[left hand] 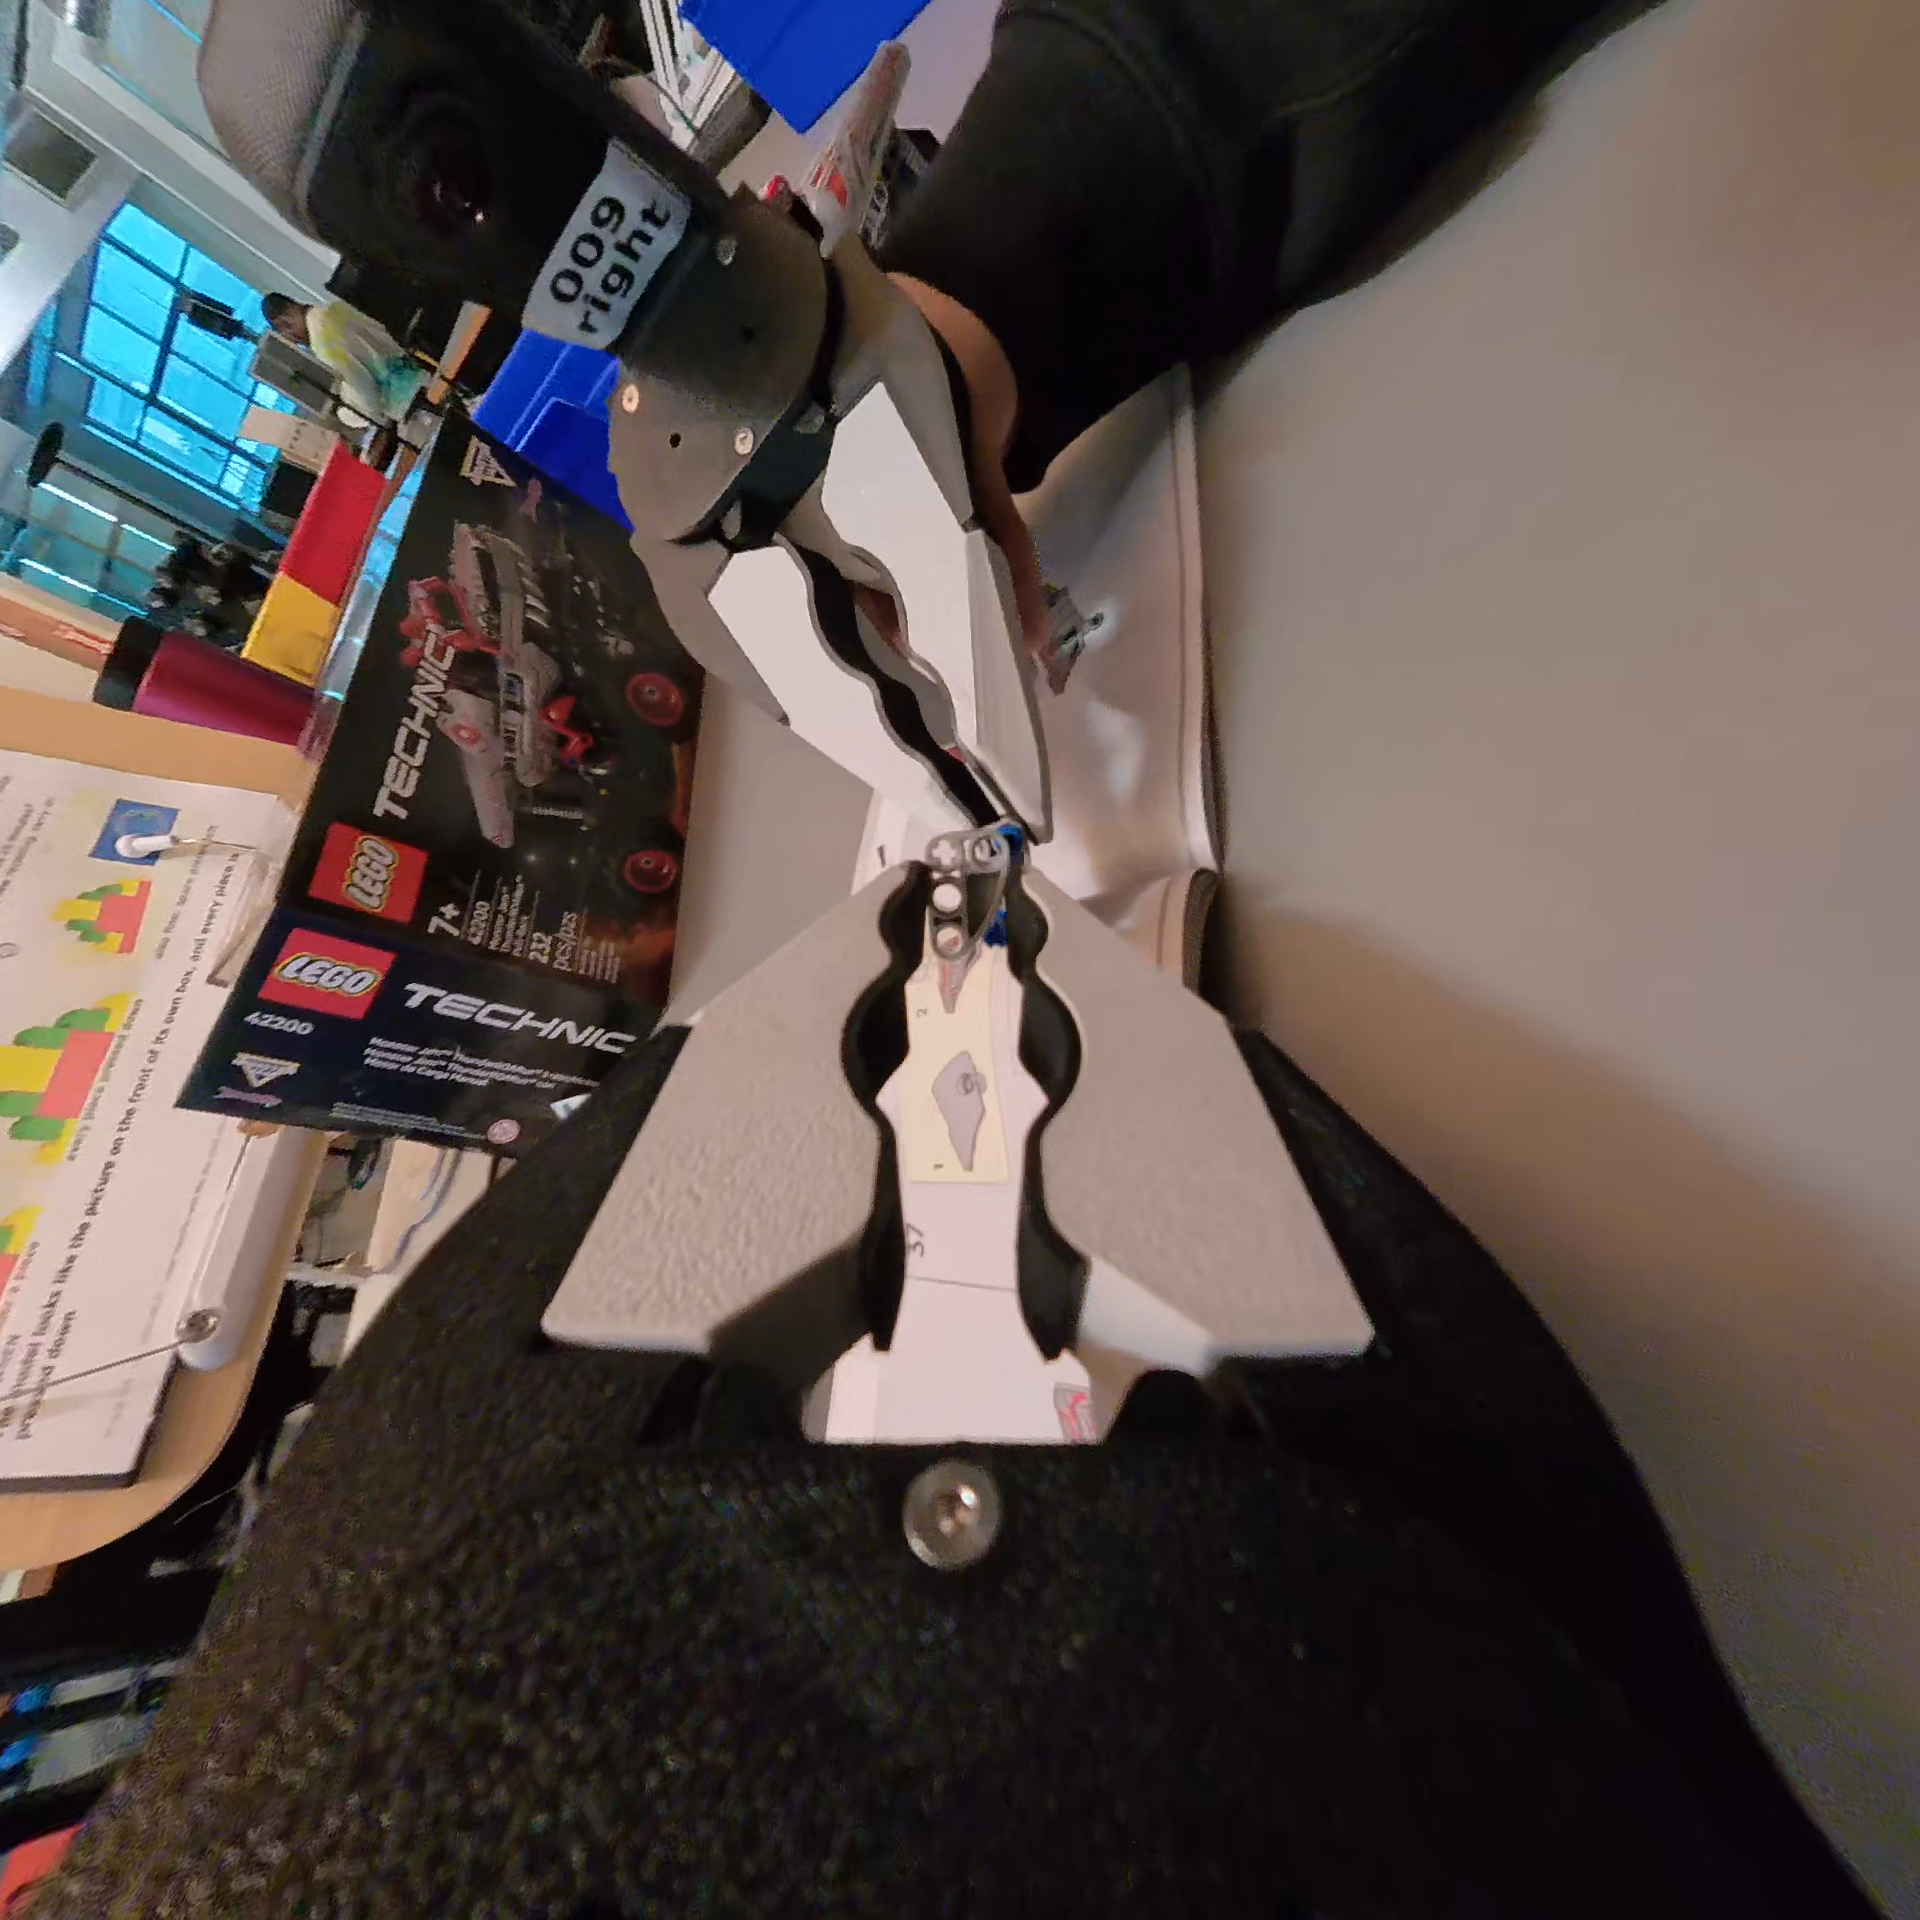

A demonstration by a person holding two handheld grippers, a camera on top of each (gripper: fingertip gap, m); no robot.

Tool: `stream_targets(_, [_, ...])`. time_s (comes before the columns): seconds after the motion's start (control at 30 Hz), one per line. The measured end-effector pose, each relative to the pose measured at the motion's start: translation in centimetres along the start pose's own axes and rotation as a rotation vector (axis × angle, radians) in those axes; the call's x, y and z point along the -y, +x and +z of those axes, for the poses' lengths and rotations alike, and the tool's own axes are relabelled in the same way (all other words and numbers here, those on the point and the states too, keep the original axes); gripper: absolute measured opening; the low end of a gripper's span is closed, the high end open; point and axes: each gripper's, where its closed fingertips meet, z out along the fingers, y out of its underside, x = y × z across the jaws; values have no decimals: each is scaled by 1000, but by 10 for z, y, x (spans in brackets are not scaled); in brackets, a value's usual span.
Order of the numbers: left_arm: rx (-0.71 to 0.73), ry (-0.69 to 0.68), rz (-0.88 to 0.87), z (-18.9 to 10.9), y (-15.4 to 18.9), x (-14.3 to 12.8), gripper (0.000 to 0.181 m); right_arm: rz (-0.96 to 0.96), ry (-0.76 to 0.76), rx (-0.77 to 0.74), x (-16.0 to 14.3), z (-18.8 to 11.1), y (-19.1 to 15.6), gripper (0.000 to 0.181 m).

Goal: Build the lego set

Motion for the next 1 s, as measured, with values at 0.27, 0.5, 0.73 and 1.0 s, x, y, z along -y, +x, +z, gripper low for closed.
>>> stream_targets(0.27, [-20, 25, -66, 0, 1, 3, 12, 69, 3, 41, 0, -1, -1, 3])
stream_targets(0.5, [-40, 11, -67, -2, 3, 1, 12, 76, 6, 45, 0, -1, -1, 3])
stream_targets(0.73, [-60, 28, -52, 2, 8, 4, 12, 85, -20, 71, -3, 1, -4, 2])
stream_targets(1.0, [-123, 20, -231, 6, 13, 6, 12, 126, -33, 118, -7, -2, -8, 2])
